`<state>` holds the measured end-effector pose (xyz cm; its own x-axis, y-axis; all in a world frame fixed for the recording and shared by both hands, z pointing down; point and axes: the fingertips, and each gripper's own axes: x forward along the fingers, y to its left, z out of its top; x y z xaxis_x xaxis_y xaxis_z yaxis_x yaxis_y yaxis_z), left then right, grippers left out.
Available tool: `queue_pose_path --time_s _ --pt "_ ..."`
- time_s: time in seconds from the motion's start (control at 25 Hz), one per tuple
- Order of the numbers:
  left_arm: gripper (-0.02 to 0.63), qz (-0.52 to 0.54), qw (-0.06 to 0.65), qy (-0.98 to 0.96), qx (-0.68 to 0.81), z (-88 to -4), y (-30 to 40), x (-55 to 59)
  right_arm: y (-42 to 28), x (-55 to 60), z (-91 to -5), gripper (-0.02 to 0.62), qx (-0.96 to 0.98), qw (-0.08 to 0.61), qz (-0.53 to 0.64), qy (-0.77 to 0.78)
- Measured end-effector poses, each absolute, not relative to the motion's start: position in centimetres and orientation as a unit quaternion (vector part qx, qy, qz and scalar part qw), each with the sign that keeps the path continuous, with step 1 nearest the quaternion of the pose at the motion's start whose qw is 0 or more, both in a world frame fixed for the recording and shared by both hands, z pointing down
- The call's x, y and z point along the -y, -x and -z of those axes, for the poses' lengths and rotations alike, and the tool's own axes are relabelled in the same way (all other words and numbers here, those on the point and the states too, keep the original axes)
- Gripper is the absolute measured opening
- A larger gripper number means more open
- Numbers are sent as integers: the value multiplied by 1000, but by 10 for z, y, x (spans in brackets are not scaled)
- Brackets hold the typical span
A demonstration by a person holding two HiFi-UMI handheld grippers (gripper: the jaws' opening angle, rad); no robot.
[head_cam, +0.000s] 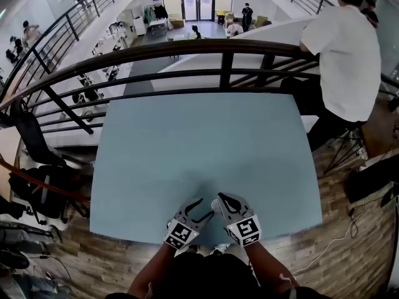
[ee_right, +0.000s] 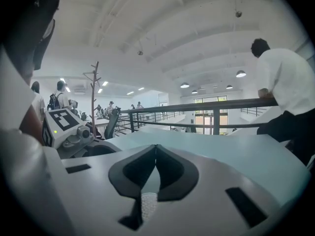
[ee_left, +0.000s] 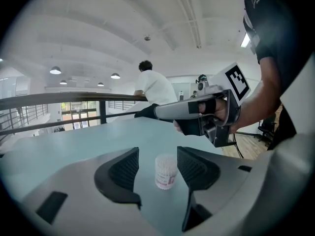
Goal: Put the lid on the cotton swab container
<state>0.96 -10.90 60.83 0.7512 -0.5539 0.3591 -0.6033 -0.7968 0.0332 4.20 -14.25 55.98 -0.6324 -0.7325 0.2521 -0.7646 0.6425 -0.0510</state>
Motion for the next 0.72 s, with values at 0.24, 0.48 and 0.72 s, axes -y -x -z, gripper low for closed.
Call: queue_pose_path --time_s 0.24,0.48,0.72 --pt "201 -126 60 -935 325 -567 -7 120 -39 141 -540 18 902 92 -63 -417" --pt "103 -81 69 -932 347 -535 -8 132 -41 147 -518 18 904 82 -40 -418" --pt "12 -67 63 -934 346 -514 -12 140 -43 154 -503 18 904 71 -30 -421"
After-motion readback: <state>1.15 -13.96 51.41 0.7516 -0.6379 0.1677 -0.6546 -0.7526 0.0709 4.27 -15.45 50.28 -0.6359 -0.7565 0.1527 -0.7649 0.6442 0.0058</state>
